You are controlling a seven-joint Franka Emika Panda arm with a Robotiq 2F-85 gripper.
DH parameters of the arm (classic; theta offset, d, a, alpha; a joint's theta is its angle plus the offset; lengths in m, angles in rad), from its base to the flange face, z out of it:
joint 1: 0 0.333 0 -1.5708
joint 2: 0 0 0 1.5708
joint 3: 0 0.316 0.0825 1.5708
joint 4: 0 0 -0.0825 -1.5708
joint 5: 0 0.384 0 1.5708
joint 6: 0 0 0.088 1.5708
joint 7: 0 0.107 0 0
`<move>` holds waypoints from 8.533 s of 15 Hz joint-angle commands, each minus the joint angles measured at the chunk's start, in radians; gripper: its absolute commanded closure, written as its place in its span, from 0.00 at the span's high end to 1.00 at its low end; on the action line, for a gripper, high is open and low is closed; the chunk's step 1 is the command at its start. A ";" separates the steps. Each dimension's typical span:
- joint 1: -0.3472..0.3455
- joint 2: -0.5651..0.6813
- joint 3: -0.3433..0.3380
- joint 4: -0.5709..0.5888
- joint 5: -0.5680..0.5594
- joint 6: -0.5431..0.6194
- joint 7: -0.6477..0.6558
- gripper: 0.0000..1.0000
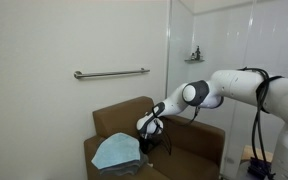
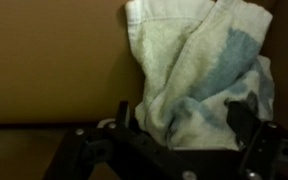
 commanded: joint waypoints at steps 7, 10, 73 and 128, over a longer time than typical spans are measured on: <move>-0.143 0.006 0.068 -0.174 0.102 0.120 -0.361 0.74; -0.192 0.006 0.097 -0.191 0.131 0.084 -0.483 0.53; -0.133 -0.729 0.025 -1.080 -0.398 1.008 0.325 0.05; 2.256 -0.314 -2.330 -1.349 2.182 0.513 -0.654 0.05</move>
